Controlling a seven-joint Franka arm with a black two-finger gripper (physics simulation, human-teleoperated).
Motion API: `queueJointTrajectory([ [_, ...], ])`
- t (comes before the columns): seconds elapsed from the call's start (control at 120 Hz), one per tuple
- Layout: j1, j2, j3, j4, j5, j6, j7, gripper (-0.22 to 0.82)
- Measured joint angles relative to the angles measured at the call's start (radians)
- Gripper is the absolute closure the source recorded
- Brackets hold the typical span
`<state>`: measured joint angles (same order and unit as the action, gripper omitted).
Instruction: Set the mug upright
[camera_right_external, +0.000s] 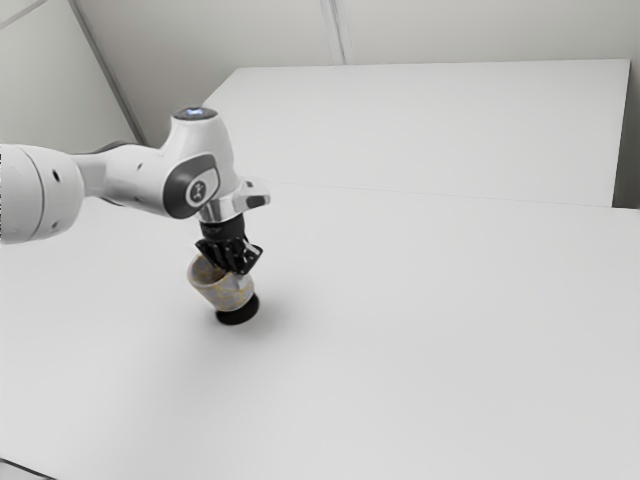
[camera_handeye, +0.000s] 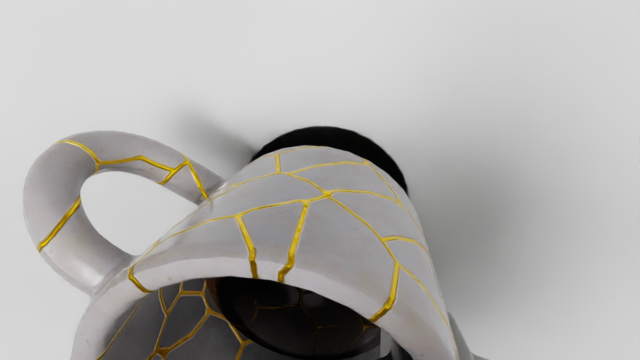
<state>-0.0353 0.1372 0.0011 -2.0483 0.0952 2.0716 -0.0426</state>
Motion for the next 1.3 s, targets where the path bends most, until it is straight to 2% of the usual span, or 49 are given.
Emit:
queueJointTrajectory([
  [0.367, -0.008, 0.050, -0.003, 0.009, 0.011, 0.045, -0.120, 0.76],
  [0.492, -0.009, 0.051, -0.003, 0.009, 0.001, 0.049, -0.139, 0.62],
  [0.608, -0.010, 0.039, -0.003, 0.009, -0.010, 0.051, -0.152, 0.39],
  [0.692, -0.012, 0.003, -0.003, 0.007, -0.015, 0.051, -0.159, 0.26],
  [0.892, -0.008, -0.083, -0.029, 0.014, -0.019, 0.036, -0.167, 0.10],
  [1.033, -0.031, -0.059, -0.008, 0.213, -0.051, -0.033, -0.119, 0.05],
  [1.158, 0.008, -0.018, 0.015, 0.467, -0.098, -0.184, -0.051, 0.03],
  [1.3, 0.021, -0.064, 0.028, 0.529, -0.116, -0.324, 0.023, 0.01],
])
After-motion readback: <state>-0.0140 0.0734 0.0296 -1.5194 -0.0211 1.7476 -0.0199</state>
